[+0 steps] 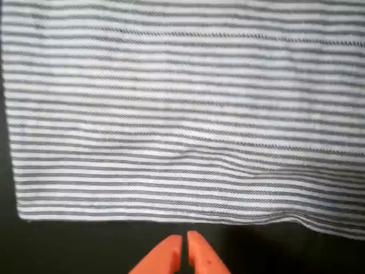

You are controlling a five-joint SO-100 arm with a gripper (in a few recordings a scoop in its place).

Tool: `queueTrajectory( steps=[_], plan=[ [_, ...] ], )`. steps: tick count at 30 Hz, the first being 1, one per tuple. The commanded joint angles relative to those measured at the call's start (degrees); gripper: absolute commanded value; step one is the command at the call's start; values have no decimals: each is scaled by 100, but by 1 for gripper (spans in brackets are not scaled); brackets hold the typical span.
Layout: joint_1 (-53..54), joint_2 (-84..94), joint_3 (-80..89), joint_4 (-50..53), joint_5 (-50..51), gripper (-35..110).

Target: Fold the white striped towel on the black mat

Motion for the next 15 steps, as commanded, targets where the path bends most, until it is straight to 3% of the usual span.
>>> queueTrajectory(
  steps=[1, 15],
  plan=[
    [-246, -545, -650, -193, 176, 0],
    [-984, -3612, -3612, -501, 422, 0]
  ],
)
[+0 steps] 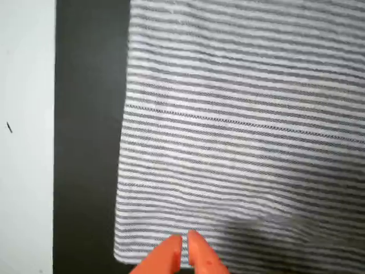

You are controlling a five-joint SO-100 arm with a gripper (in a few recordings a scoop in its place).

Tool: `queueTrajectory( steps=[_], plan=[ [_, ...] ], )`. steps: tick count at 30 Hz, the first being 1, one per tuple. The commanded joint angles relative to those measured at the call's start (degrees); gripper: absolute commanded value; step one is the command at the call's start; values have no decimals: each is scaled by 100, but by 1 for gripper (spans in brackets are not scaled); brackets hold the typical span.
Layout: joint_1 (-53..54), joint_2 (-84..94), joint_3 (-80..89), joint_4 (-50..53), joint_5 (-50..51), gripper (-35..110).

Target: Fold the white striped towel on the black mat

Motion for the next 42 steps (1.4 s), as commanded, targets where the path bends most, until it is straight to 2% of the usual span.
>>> queueTrajectory(
  steps=[1, 5, 17, 25, 34, 39, 42],
  plan=[
    [-141, -396, -650, -70, 26, 0],
    [-220, -1107, -1178, -158, 0, 1],
    [0, -2856, -2153, -439, 105, 16],
    [246, -3867, -2944, -466, 132, 19],
    [264, -4386, -3129, -510, 18, 12],
    [378, -4500, -3217, -475, -18, 0],
    [501, -4500, -3226, -431, -88, 0]
  ],
)
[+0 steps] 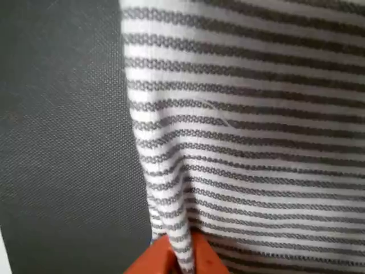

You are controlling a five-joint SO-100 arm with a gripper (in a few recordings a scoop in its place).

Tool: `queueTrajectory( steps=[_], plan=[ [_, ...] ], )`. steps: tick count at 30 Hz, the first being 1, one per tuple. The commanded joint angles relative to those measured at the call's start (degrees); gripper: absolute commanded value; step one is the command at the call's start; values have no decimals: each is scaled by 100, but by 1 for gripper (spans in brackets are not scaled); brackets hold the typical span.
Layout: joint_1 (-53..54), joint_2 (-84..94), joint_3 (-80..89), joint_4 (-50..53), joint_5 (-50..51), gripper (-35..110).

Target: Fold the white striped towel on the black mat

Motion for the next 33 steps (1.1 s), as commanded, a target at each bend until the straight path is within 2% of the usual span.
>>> queueTrajectory(
  steps=[1, 9, 21, 27, 33],
  plan=[
    [220, 44, -132, 44, -123, 0],
    [396, 686, 44, 422, -255, 0],
    [993, 2250, 299, 1635, -738, 0],
    [1951, 2742, 316, 2162, -1529, 0],
    [3568, 3050, 589, 2391, -2769, 0]
  ],
)
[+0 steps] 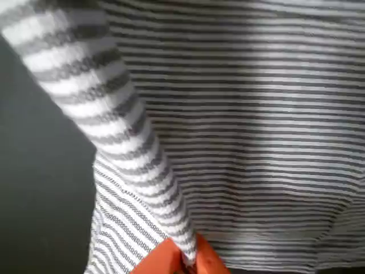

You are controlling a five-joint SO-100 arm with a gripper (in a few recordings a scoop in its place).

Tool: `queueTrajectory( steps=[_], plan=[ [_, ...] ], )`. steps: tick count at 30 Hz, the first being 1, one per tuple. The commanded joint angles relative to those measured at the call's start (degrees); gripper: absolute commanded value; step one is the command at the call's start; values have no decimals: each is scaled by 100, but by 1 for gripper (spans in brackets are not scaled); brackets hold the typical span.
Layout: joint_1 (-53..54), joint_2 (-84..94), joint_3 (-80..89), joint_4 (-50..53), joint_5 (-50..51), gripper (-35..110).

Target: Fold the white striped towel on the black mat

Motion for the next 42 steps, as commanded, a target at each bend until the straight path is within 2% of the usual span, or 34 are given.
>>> queueTrajectory(
  steps=[1, 9, 20, 25, 32, 34, 37, 42],
  plan=[
    [1011, 334, 18, 9, -606, 0],
    [2953, 9, -554, -185, -2224, 0],
    [4430, -923, -2127, -220, -3568, 0],
    [4825, -1354, -2505, -378, -3850, 0],
    [4878, -2039, -1907, -1714, -3753, 0],
    [4834, -2145, -1731, -2092, -3542, 9],
    [4799, -2171, -1749, -2092, -3498, 16],
    [4720, -1846, -1986, -1573, -3480, 17]
  ],
)
